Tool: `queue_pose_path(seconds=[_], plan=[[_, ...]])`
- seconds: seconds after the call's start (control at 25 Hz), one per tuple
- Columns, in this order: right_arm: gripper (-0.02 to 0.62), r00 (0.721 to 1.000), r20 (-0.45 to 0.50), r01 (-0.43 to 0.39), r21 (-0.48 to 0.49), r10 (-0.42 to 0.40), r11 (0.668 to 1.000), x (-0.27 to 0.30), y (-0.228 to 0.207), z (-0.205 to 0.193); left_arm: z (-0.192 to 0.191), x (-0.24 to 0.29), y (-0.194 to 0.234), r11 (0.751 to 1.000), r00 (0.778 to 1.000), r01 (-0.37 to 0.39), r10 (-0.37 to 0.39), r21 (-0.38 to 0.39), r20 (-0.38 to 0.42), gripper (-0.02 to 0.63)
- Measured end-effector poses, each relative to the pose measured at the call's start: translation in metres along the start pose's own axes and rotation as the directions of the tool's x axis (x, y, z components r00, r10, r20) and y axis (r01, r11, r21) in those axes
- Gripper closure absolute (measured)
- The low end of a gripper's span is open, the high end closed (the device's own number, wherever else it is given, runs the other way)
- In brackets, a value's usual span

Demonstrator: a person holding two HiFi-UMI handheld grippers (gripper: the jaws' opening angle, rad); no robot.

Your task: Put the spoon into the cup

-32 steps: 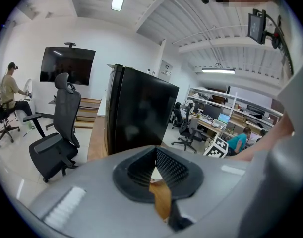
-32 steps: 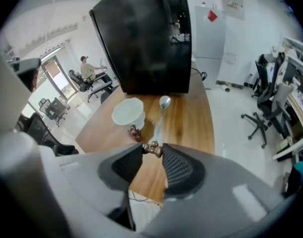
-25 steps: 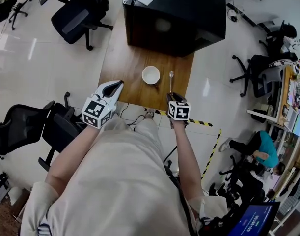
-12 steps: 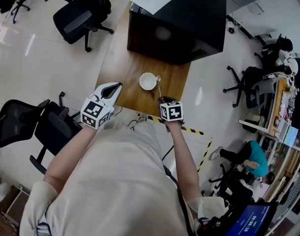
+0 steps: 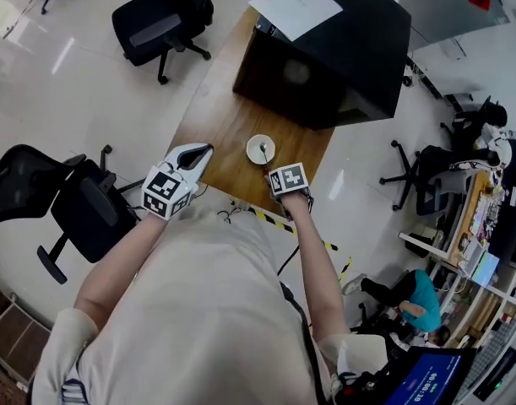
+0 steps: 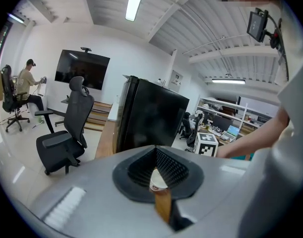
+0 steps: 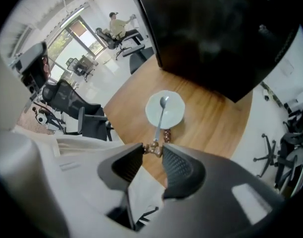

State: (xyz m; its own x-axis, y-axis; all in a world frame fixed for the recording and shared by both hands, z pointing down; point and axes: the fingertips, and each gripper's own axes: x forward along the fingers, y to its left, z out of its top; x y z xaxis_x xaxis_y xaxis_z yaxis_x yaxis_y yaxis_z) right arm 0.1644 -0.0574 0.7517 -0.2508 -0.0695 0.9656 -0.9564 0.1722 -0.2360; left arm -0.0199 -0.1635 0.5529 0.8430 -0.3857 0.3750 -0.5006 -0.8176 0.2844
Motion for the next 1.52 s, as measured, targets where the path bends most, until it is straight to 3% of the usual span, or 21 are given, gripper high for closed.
queue_pose_path(seconds=[0.36,0.76,1.16,1.52], plan=[[0.468,0.985,-0.174,-0.029,-0.063,0.018,0.998,0.020,-0.002,0.005,-0.012,-0.019,0.016,0.997,0.997,-0.078,0.078,-0.009,0.012,0.601],[0.468,0.942,-0.332,-0.064,-0.058,0.042,0.996,0.038,-0.013,0.011,-0.009,-0.021,0.019,0.996,0.996,-0.092,0.092,-0.018,0.018,0.601],[0.468,0.922,-0.376,-0.094,0.011,0.091,0.995,0.051,-0.018,0.009,-0.007,-0.019,0.010,0.997,0.997,-0.074,0.073,0.006,0.014,0.601],[0.467,0.934,-0.344,-0.093,0.023,0.095,0.995,0.053,-0.019,0.021,-0.012,-0.024,0.010,0.996,0.996,-0.085,0.085,-0.010,0.000,0.601]])
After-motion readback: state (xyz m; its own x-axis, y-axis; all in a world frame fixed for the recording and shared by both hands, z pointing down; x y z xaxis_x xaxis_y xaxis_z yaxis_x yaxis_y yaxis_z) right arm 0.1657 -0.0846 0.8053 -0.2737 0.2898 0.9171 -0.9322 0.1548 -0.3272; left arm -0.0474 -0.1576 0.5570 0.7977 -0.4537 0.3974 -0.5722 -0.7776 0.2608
